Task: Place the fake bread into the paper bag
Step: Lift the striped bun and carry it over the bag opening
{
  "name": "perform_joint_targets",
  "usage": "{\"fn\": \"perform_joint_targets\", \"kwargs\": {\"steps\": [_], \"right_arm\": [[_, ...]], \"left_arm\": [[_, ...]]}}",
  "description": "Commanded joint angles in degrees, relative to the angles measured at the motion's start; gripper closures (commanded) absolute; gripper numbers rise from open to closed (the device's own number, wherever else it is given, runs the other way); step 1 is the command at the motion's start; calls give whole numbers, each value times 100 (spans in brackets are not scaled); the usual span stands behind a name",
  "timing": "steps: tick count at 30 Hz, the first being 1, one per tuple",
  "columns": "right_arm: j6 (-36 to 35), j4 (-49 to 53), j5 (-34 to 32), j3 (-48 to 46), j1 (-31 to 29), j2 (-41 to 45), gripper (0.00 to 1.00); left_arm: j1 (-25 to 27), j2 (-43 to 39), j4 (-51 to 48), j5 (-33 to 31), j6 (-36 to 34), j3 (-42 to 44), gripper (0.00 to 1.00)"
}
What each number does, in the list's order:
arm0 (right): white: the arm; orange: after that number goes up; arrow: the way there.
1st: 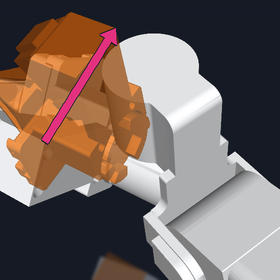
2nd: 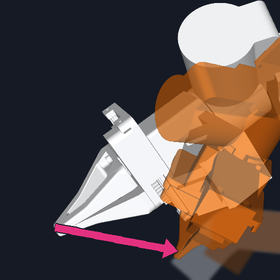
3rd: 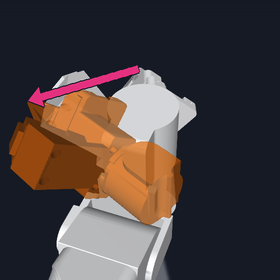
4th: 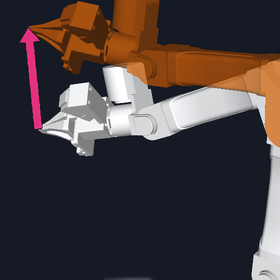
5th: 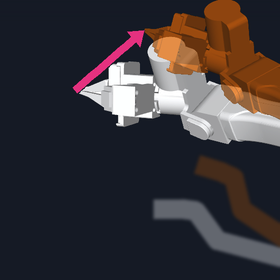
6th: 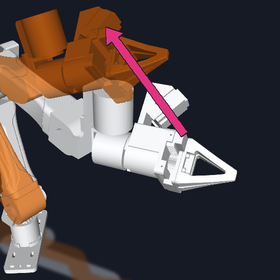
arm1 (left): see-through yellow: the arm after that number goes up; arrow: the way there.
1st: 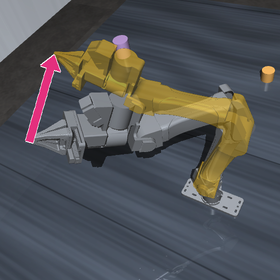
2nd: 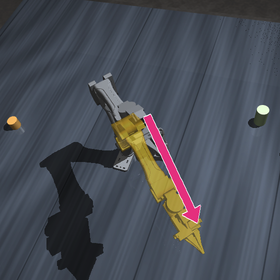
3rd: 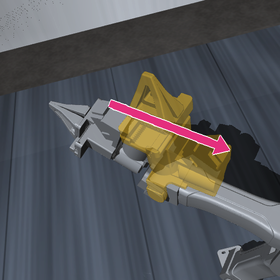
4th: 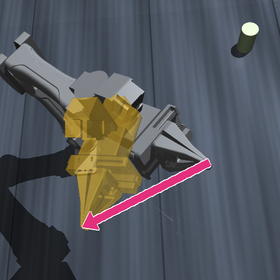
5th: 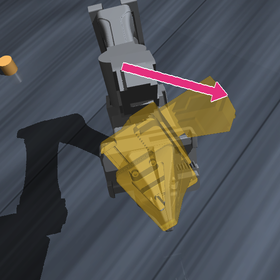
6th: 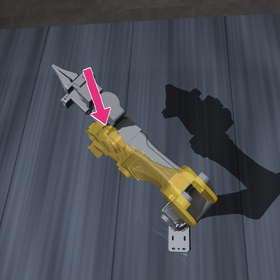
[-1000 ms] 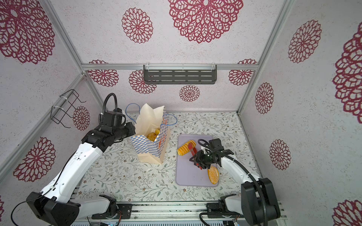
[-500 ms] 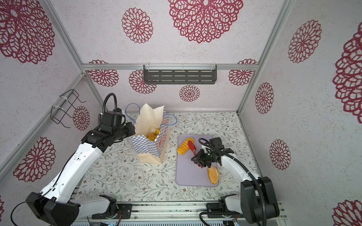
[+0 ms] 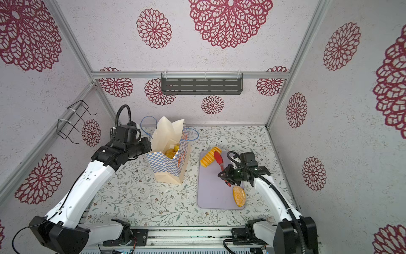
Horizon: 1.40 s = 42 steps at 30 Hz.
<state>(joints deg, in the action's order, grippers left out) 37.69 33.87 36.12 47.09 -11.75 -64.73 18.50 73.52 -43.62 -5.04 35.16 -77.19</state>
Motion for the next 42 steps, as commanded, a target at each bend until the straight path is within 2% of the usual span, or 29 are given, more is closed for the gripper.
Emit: {"fn": "perform_joint_targets", "kwargs": {"steps": [1,11,17,19,23,26,29,34,42], "right_arm": [[-373,293,-168,383,67,268,85],[-857,973,-802,1624,76,457,89],[-1031,1161,-912,2377,76,411,91],[-1060,1211,-906,2580,77,385,91],[-1062,1232,-816,2933,68,347,92],[-1038,1234,-732,3273,62,279,92],[-981,1141,-639,3619,27,187,92],[-686,706,-476,3930,-223,-25,93],[-443,202,-972,4362,-1554,-570,93]], "left_arm": [[13,-106,0,-38,-19,-103,87],[13,-70,19,-37,9,-112,91],[12,-17,16,-25,5,-110,93],[13,17,-3,5,-3,-118,85],[13,113,-76,-45,-20,-147,62],[10,180,-134,-84,-51,-182,57],[13,196,-144,-111,-39,-180,57],[13,171,-130,-119,-23,-156,67],[20,172,-116,-107,-6,-143,82]]}}
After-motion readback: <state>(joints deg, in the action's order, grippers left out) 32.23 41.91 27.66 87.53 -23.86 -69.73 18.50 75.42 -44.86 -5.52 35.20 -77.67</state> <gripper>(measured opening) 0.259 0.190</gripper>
